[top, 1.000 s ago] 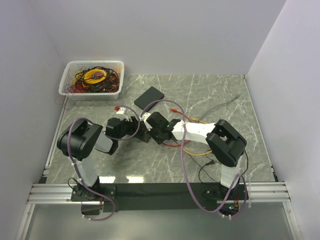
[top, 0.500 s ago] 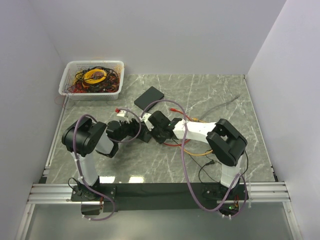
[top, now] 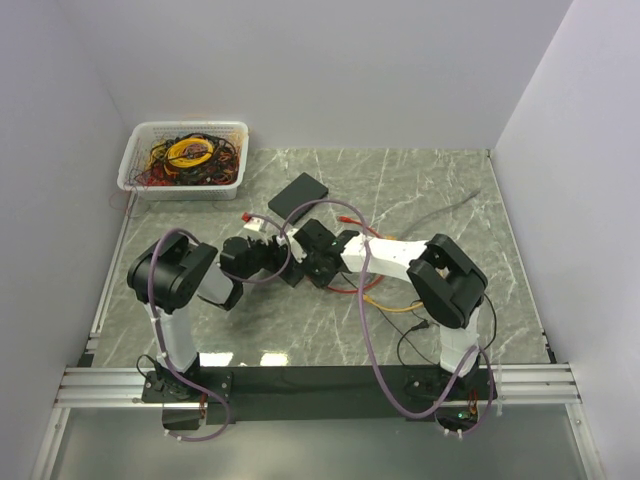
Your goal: Insert the plug into the switch port
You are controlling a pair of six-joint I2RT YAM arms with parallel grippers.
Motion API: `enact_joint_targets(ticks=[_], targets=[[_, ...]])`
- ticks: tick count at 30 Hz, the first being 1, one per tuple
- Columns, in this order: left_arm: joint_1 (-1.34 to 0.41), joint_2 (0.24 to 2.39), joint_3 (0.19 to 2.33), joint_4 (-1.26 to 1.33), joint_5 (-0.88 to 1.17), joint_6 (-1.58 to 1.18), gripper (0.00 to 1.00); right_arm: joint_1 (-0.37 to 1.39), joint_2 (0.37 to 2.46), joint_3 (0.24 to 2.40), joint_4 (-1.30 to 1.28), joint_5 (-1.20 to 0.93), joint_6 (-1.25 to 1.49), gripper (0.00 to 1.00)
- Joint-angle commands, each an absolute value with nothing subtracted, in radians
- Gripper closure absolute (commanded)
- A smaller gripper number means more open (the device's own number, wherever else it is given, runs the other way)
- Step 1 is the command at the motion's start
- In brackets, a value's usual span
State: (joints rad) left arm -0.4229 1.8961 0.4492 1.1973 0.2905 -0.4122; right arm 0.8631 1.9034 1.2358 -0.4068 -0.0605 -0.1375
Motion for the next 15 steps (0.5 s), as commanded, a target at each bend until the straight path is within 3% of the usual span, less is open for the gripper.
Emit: enact_joint_targets(ticks=[1,15], targets=[[-0.526,1.953,0.431,0.976,0.563,-0.495,0.37,0.861,1.917,1.359,-0.002,-0.002,-0.112,1.0],[-0.483,1.982,0.437,0.95,0.508,-0.541,0.4,0.861,1.746,1.177,0.012,0.192,0.063,1.0]])
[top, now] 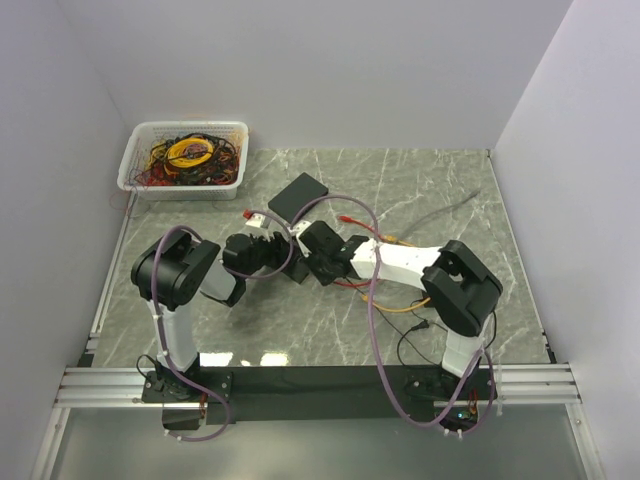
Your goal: Insert the plug into the switch port
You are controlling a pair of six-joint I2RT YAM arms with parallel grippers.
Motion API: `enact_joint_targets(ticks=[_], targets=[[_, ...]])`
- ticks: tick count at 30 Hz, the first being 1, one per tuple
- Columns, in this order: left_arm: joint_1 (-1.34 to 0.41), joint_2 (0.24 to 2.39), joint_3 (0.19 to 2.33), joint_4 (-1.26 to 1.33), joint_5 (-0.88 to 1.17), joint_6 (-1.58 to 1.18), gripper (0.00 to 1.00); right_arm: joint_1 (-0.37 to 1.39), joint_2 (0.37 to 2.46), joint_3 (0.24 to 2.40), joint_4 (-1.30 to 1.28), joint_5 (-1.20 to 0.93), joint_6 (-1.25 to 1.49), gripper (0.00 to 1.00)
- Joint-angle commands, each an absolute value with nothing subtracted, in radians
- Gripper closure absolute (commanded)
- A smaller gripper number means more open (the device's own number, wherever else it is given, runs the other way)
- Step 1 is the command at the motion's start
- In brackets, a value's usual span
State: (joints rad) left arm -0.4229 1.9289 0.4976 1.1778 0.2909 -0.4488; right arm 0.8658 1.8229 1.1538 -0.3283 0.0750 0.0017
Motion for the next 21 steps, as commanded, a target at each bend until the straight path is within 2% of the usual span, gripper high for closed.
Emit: enact_joint_targets(ticks=[1,21], targets=[[-0.483,1.982,0.439,0.942,0.494,-0.54,0.4,0.861,1.741,1.167,0.008,0.202,0.07,1.0],[-0.473,2.02,0.445,0.933,0.474,-0.54,0.45,0.864,1.668,1.062,0.026,0.163,0.149,1.0]])
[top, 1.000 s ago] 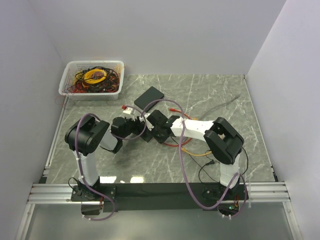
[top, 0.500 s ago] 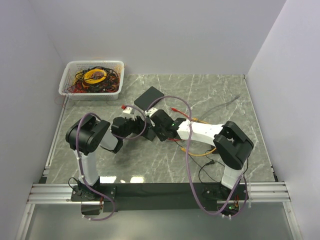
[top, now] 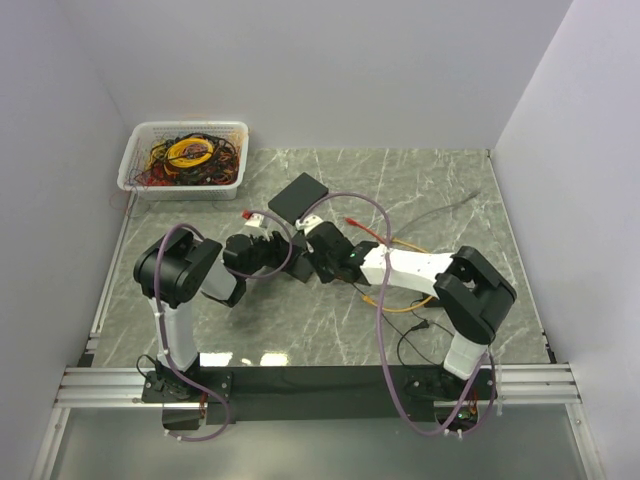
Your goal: Insert the plug into the switch port
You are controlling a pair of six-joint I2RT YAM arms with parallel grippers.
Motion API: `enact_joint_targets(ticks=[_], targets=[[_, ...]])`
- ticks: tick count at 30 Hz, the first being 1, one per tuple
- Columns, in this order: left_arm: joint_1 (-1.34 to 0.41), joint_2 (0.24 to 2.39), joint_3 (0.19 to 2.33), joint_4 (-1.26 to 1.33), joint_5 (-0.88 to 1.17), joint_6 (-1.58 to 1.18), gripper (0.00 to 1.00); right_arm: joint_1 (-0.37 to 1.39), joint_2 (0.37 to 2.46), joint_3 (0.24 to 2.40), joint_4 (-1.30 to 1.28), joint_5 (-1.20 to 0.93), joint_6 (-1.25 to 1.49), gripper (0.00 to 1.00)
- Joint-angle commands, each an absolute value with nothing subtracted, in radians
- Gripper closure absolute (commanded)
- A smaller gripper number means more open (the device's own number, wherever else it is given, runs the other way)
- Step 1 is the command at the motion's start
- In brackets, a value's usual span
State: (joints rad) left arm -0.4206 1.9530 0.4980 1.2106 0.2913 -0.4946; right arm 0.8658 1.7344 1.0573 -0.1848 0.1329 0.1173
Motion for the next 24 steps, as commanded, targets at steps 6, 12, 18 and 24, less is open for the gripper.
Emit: enact_joint_targets(ticks=[6,12,18,24], targets=[[-0.469,2.019,0.442,0.931,0.469,-0.543,0.45,0.865,1.585,0.983,0.017,0.176,0.167,1.0],[-0.457,1.987,0.436,0.922,0.443,-0.56,0.37,0.887,1.529,0.919,0.008,0.178,0.179,1.0],[-0.453,1.91,0.402,0.928,0.4,-0.587,0.02,0.897,1.511,0.871,0.025,0.167,0.199,1.0],[-0.454,1.737,0.324,0.927,0.33,-0.601,0.01,0.911,1.539,0.873,0.031,0.187,0.193,1.0]])
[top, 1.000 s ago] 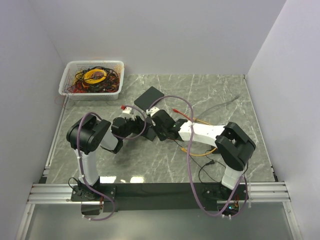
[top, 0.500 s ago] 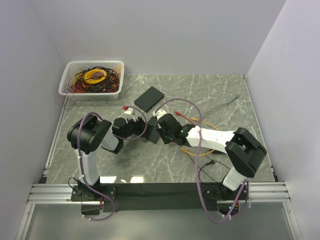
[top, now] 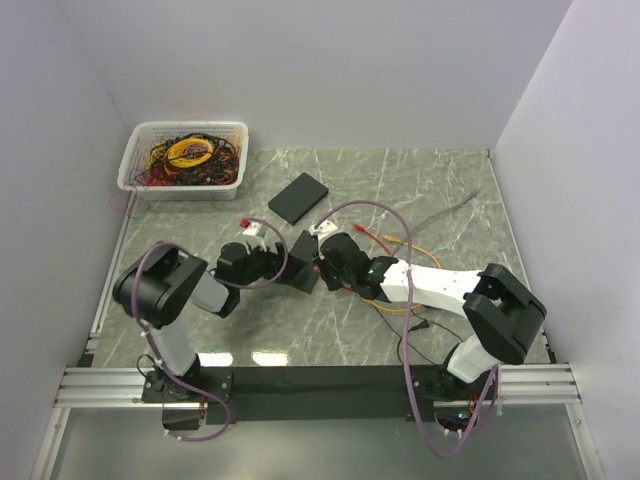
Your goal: Insert the plug into the switch port
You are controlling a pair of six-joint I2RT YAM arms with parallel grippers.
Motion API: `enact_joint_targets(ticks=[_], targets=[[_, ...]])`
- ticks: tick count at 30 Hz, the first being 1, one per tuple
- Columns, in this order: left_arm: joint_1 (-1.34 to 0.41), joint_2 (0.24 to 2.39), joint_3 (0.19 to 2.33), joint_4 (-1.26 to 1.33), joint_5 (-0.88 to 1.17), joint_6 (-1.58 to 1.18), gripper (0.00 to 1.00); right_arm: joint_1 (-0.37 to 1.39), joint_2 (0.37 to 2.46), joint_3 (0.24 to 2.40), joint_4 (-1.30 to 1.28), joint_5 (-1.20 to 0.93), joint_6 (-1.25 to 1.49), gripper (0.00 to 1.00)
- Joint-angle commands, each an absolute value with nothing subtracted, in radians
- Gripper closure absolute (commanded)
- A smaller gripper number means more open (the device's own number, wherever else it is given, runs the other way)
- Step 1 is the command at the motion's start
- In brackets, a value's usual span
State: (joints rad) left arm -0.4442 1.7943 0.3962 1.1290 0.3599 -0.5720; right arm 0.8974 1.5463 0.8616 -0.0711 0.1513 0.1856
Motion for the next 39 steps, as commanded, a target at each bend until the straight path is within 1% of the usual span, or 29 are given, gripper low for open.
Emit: enact_joint_targets(ticks=[1,2,4,5,7,8,11,12,13,15,19,20,21,23,26,32,39], targets=[[-0.453,1.695,0.308,0.913,0.315,-0.604,0.0,0.911,1.539,0.871,0.032,0.19,0.195,1.0],[-0.453,1.599,0.272,0.905,0.295,-0.606,0.0,0.913,1.537,0.868,0.037,0.193,0.193,1.0],[-0.456,1.482,0.241,0.87,0.226,-0.62,0.01,0.913,1.532,0.859,0.044,0.196,0.198,1.0],[-0.462,1.369,0.212,0.842,0.212,-0.62,0.0,0.913,1.529,0.854,0.048,0.201,0.196,1.0],[-0.466,1.269,0.209,0.77,0.14,-0.615,0.0,0.913,1.529,0.854,0.052,0.203,0.198,1.0],[-0.466,1.182,0.21,0.741,0.123,-0.612,0.0,0.913,1.531,0.856,0.048,0.204,0.198,1.0],[-0.463,1.053,0.195,0.693,0.02,-0.643,0.0,0.914,1.536,0.856,0.048,0.202,0.196,1.0],[-0.463,1.036,0.187,0.681,-0.003,-0.679,0.01,0.914,1.534,0.854,0.051,0.206,0.198,1.0],[-0.462,1.028,0.167,0.705,-0.074,-0.73,0.01,0.913,1.531,0.853,0.051,0.206,0.198,1.0],[-0.459,1.054,0.155,0.767,-0.048,-0.681,0.0,0.916,1.525,0.848,0.049,0.207,0.198,1.0],[-0.459,1.234,0.285,0.655,0.021,-0.631,0.01,0.916,1.506,0.834,0.029,0.227,0.21,1.0],[-0.46,1.312,0.302,0.682,0.035,-0.626,0.01,0.914,1.502,0.83,0.022,0.232,0.216,1.0],[-0.46,1.345,0.298,0.725,0.076,-0.624,0.01,0.914,1.487,0.828,0.012,0.236,0.224,1.0],[-0.46,1.422,0.279,0.843,0.1,-0.632,0.0,0.926,1.46,0.801,0.011,0.267,0.233,1.0],[-0.462,1.506,0.273,0.946,0.143,-0.637,0.01,0.927,1.428,0.785,0.008,0.265,0.236,1.0],[-0.469,1.575,0.265,1.042,0.19,-0.635,0.01,0.963,1.474,0.776,-0.021,0.203,0.256,1.0],[-0.491,1.578,0.284,1.008,0.169,-0.598,0.01,1.018,1.58,0.819,-0.054,0.219,0.264,1.0]])
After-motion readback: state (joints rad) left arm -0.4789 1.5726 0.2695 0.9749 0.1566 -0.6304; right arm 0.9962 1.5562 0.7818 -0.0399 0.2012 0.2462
